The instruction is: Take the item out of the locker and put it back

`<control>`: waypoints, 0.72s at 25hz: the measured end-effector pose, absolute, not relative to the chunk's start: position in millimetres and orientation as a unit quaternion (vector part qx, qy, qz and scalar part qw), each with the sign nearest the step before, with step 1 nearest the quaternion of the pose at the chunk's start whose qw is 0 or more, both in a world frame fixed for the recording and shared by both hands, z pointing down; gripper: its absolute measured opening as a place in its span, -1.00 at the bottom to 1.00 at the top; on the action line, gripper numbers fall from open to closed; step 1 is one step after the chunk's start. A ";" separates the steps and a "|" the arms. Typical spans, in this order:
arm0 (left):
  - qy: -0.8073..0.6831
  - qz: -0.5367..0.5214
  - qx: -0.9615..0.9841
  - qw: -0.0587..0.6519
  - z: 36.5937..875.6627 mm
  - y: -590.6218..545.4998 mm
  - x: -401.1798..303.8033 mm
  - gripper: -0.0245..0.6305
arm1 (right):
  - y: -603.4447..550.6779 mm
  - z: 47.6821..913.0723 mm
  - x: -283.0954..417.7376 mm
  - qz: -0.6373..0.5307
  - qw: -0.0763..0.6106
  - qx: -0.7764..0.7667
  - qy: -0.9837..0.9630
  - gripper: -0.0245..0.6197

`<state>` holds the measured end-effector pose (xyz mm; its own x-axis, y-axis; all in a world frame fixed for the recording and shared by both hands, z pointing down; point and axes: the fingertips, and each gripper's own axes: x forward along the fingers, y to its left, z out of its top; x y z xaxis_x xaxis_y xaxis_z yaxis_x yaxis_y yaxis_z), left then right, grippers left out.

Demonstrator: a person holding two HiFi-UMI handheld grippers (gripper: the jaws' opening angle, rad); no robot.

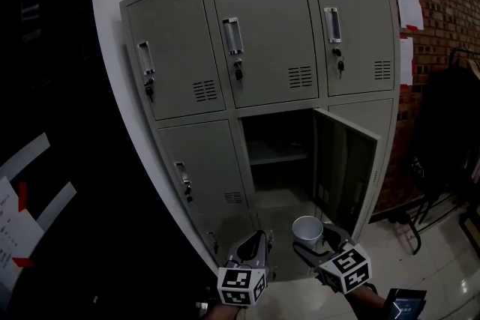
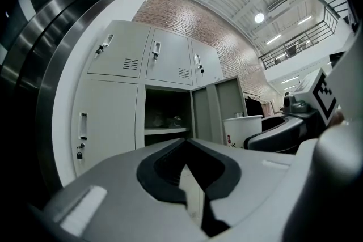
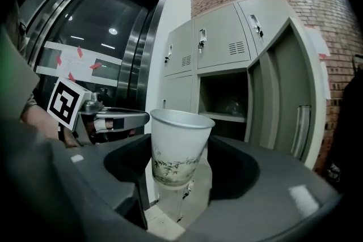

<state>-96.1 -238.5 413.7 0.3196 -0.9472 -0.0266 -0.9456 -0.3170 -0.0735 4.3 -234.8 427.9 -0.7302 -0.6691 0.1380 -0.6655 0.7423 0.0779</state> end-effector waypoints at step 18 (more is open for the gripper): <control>0.561 -0.003 -0.828 0.009 429.0 -191.0 -115.6 -0.93 | -176.1 439.6 -8.5 -0.011 0.100 0.383 -0.918 0.05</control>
